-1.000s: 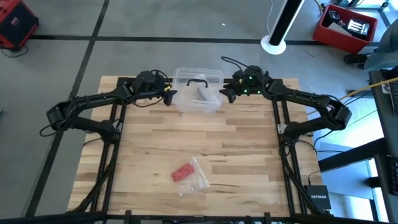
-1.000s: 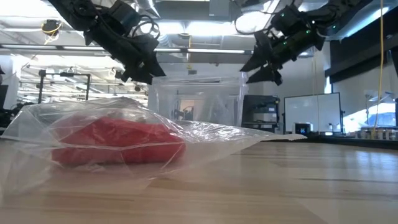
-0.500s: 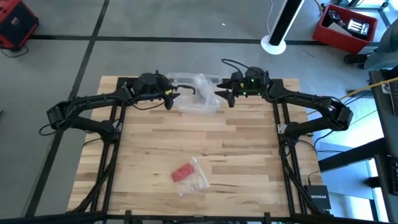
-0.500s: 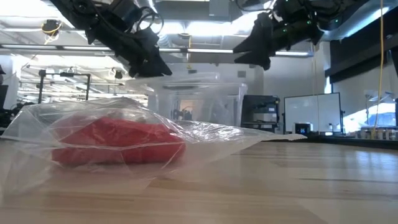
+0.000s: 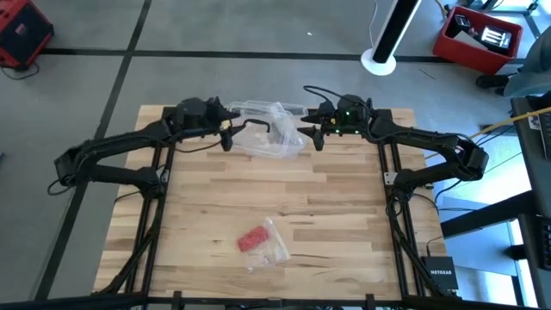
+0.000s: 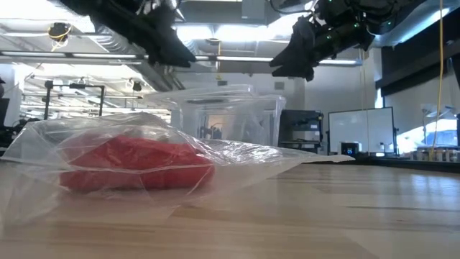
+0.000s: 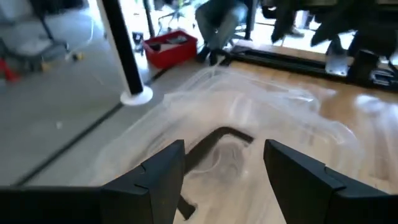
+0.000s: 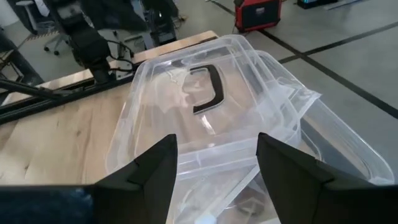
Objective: Roll bandage
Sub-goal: Remove the lid of the container
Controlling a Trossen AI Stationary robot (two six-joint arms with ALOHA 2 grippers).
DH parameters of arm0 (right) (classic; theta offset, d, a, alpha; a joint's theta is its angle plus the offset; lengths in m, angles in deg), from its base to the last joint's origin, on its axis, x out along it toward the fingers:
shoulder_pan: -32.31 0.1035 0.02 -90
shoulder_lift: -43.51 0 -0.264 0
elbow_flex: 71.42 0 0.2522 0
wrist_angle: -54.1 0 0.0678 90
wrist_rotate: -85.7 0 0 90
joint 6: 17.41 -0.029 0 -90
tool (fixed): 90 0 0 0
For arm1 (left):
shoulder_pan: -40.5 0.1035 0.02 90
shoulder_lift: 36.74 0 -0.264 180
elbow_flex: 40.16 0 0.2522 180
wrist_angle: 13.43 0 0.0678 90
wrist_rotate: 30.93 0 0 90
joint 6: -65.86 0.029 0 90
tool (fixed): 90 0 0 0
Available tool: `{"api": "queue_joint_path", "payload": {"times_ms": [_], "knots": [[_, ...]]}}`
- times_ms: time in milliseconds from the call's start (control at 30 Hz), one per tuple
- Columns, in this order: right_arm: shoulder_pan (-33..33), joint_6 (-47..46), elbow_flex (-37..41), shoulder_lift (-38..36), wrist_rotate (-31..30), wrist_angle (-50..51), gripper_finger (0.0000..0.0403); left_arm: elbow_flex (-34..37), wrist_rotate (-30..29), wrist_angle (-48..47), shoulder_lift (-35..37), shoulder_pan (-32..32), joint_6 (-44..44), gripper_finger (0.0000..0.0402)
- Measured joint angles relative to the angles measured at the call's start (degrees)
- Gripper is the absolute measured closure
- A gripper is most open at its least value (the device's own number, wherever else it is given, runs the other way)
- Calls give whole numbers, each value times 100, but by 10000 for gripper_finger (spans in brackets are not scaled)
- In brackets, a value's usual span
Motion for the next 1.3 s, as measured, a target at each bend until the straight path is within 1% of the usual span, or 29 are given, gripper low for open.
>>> {"api": "queue_joint_path", "payload": {"times_ms": [67,133,233,300,367,467,533,633,733,767,933,1033,1100,1200,1300], "knots": [[0,102,0,0,-2,44,182,-38,-49,-338,190,-258,499,192],[-2,214,0,0,-4,138,182,-41,-315,-695,323,-676,1057,192],[-2,345,0,0,-4,289,182,-54,-1268,-1512,367,-1464,1836,192],[0,419,0,0,-6,443,182,-47,-2085,-2055,326,-1963,2084,192],[-2,441,0,0,-17,539,182,-47,-2841,-2371,244,-2383,2148,192],[-2,445,0,0,-121,650,182,-45,-3703,-2586,82,-2808,2067,192],[-2,446,0,0,-159,646,182,7,-4053,-2532,-38,-2956,2057,192],[-2,446,0,0,-164,642,182,124,-4383,-2531,-332,-3030,2034,192],[-2,446,0,0,-168,668,182,178,-5143,-2472,-636,-3073,1883,192],[-2,445,0,0,-168,691,182,186,-5286,-2411,-724,-3076,1894,192],[-2,444,0,0,-307,727,182,189,-5339,-2106,-1155,-2985,2055,192],[-2,444,0,0,-413,733,182,189,-5586,-1837,-1332,-2943,2048,192],[-2,442,0,0,-413,769,182,190,-5654,-1746,-1377,-2943,2066,199],[-2,441,0,0,-413,865,182,189,-5705,-1653,-1381,-2963,2110,233],[-2,441,2,0,-413,965,182,191,-6035,-1657,-1384,-3040,2070,287]]}}
